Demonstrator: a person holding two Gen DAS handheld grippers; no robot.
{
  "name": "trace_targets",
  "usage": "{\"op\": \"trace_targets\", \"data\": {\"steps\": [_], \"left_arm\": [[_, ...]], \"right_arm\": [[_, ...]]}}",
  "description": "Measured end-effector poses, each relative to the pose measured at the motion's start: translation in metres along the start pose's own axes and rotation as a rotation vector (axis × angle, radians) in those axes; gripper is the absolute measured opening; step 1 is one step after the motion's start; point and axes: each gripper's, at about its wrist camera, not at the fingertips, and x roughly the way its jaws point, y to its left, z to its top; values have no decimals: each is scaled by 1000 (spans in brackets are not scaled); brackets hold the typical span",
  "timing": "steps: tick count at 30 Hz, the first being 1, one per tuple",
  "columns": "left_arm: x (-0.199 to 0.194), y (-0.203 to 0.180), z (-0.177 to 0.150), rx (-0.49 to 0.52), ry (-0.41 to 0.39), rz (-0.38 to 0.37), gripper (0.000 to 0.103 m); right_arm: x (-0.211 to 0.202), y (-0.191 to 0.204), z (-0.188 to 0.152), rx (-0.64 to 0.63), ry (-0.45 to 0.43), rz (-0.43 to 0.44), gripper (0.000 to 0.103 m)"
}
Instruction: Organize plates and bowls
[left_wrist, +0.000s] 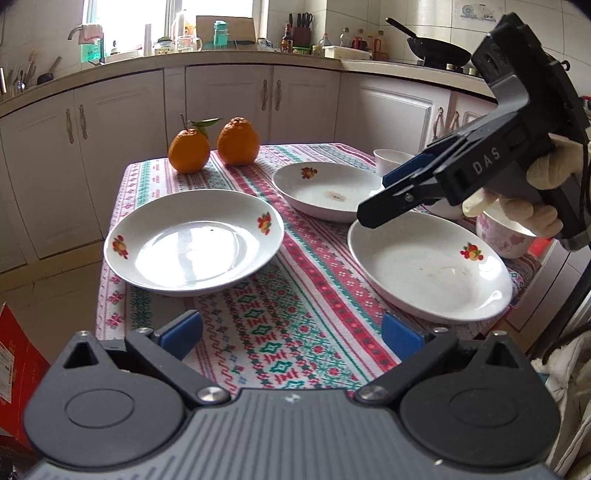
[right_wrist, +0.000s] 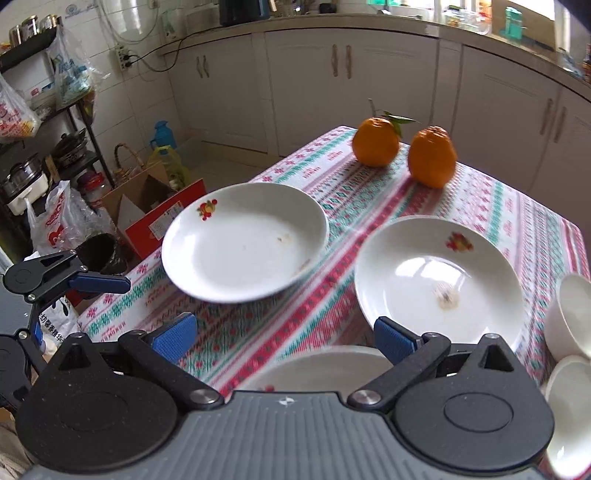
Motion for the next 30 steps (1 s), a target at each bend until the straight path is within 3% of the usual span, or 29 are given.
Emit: {"op": "trace_targets", "data": {"steps": [14,30], "left_arm": [[19,-50,-12,81,37,-83,102],[59,-67,-8,191,94,-192,102]], "right_arm": [[-41,-14,-78,178,-39,-150,103],[-51,-34,-79,193,-33,-140,103]]}}
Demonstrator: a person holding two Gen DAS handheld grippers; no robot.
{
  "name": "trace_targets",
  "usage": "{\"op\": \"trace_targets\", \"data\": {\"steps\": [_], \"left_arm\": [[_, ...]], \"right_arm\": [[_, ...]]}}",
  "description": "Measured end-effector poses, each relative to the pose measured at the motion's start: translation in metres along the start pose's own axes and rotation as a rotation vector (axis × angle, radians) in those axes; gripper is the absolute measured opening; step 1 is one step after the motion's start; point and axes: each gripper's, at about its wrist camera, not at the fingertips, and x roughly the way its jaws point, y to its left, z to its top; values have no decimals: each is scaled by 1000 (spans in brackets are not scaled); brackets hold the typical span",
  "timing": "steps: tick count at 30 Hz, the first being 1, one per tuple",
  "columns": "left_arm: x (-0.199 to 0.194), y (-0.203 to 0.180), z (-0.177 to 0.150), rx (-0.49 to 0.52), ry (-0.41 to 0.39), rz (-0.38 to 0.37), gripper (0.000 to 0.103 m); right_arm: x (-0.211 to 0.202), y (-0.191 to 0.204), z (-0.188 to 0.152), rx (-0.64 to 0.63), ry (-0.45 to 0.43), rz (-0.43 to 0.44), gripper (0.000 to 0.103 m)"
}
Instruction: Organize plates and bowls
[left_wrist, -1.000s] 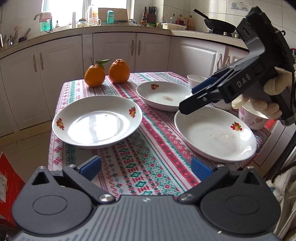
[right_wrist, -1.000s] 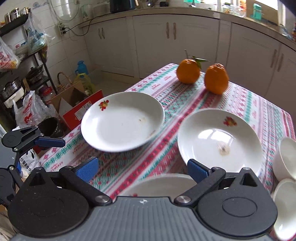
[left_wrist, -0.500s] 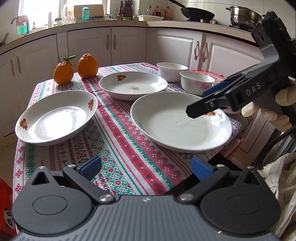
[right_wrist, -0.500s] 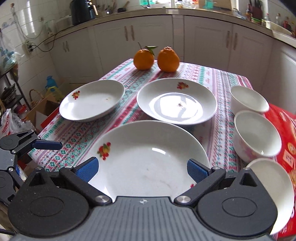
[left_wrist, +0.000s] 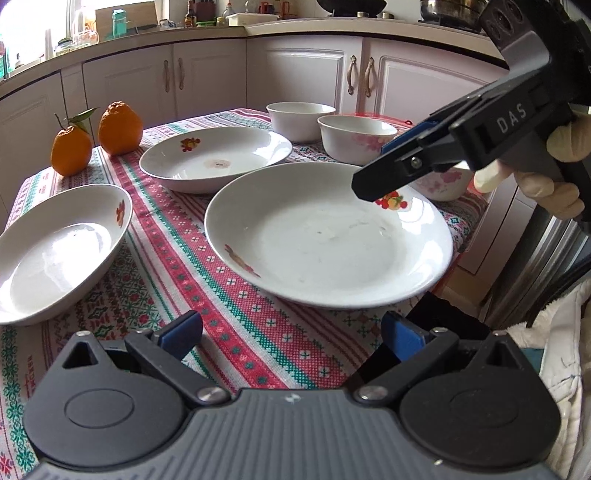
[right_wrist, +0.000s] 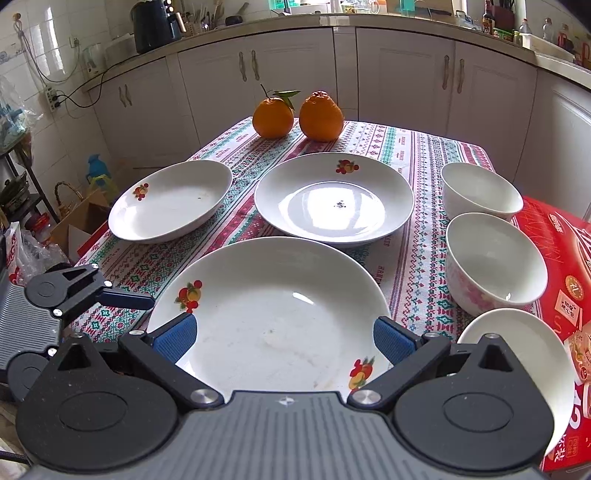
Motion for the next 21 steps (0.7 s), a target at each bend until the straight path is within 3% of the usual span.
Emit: {"op": "trace_targets", "data": {"steps": [10,21], "left_arm": [[5,-6,7,39,-8,-75,102],[4,-8,9,38,-12,-78,100]], "right_arm": [[17,-24,23,-19,95,54,103],[52,-47,43,-42,258,115,100]]}}
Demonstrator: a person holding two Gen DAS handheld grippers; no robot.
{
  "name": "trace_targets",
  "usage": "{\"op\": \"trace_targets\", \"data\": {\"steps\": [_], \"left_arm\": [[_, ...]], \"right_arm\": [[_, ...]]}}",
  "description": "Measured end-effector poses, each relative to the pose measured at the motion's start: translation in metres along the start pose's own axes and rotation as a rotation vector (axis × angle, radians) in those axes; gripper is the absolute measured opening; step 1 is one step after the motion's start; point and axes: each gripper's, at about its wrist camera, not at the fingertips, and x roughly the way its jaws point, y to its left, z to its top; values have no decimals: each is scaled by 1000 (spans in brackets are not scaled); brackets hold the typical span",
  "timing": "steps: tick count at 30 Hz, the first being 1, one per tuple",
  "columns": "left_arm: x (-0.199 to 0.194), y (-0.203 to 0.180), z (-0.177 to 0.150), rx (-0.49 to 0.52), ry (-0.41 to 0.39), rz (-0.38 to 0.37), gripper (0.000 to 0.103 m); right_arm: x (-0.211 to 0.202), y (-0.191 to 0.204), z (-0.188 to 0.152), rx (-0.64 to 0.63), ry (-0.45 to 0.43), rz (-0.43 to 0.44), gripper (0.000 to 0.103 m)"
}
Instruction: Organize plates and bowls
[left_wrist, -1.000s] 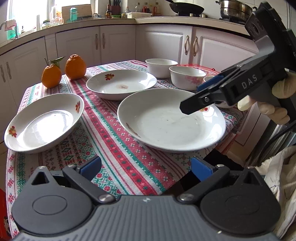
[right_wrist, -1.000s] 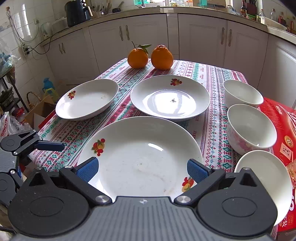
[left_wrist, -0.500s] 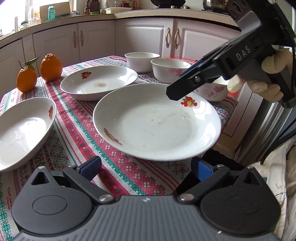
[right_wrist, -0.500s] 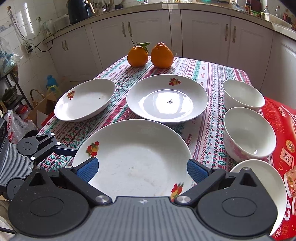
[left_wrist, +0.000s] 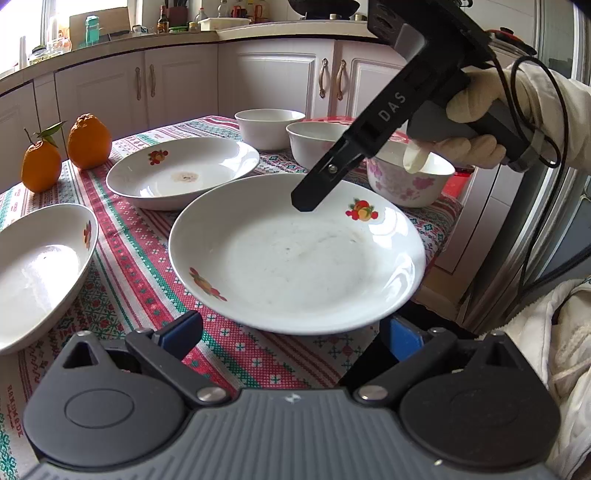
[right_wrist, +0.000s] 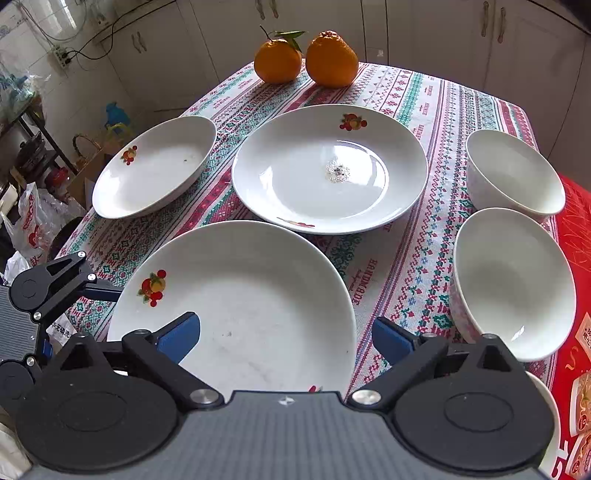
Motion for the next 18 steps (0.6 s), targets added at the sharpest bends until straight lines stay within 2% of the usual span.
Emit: {"op": "trace_targets", "data": {"steps": [7,18], "left_arm": [[0,-3,1,10,-5,5,100],[0,-4,1,16,-10,1,100]], "right_arm": [[11,-3,6,-15,60,28,87],[20,-15,15,64,113,105,86]]}}
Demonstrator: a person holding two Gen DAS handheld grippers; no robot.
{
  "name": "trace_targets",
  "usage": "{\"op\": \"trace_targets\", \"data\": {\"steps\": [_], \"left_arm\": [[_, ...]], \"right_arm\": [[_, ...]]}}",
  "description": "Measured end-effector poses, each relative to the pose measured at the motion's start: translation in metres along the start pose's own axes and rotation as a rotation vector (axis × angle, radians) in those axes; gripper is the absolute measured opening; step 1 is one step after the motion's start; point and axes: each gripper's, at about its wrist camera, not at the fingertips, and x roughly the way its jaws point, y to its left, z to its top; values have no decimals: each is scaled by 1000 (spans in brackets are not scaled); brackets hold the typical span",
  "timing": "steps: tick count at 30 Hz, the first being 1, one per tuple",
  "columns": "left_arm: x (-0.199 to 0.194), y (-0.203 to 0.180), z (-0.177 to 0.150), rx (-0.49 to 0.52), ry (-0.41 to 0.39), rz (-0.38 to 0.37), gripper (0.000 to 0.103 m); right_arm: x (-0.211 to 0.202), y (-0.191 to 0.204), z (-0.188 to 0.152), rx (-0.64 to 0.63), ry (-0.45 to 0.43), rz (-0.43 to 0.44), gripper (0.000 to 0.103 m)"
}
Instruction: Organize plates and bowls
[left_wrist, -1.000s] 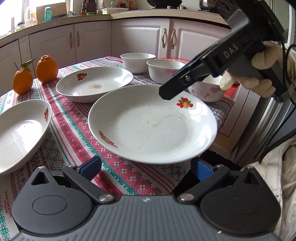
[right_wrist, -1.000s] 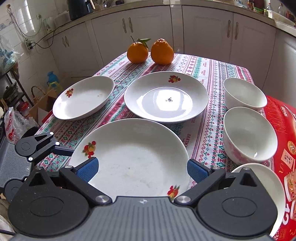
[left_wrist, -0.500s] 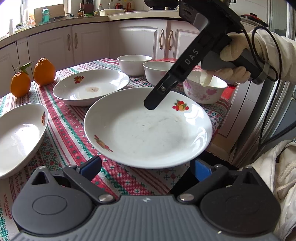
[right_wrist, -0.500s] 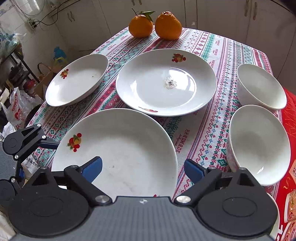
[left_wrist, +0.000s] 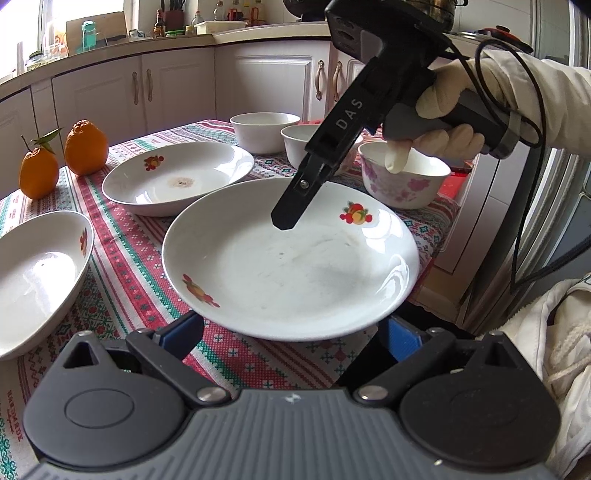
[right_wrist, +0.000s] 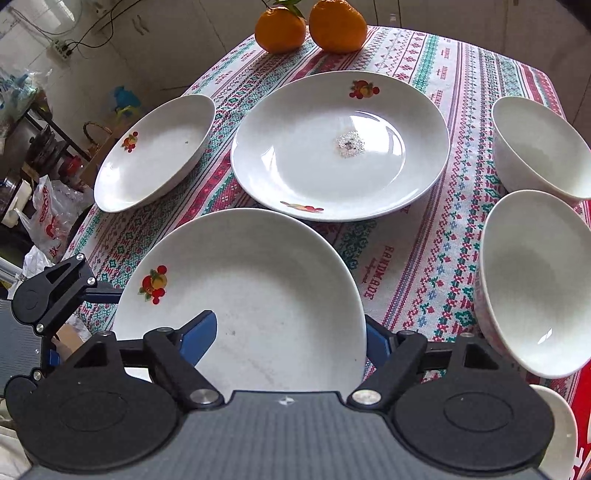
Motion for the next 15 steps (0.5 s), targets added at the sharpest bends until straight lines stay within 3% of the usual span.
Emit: {"op": "trace_targets", "data": {"steps": [7,15], "left_arm": [[1,-1,0,6,-3,-1,100],[2,2,0,2,-4,-13,100]], "right_arm": [[6,-15,9,89,56,92,87],[6,-12,8,73,43,88,87]]}}
